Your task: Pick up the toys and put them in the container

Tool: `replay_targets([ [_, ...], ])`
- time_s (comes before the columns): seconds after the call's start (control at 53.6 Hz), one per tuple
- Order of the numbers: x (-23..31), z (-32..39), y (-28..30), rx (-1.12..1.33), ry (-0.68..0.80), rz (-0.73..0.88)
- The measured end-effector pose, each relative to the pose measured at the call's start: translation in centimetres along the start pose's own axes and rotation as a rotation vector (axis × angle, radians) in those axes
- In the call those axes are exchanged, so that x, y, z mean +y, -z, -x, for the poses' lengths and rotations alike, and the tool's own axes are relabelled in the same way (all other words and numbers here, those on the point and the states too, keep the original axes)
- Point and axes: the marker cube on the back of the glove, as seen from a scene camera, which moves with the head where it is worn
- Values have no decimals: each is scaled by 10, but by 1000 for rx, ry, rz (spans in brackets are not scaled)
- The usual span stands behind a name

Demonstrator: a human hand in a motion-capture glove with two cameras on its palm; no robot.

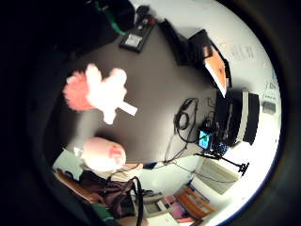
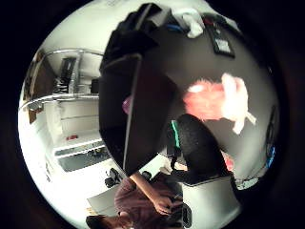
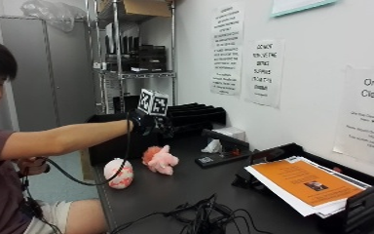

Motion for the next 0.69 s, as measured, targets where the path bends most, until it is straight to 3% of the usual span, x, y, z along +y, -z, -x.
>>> replay_targets([
  [0.224, -40, -1, -119, 170, -41, 367],
  [0.355, -54, -7, -135, 182, -21, 147],
  [0.691, -41, -20, -111, 121, -17, 31],
])
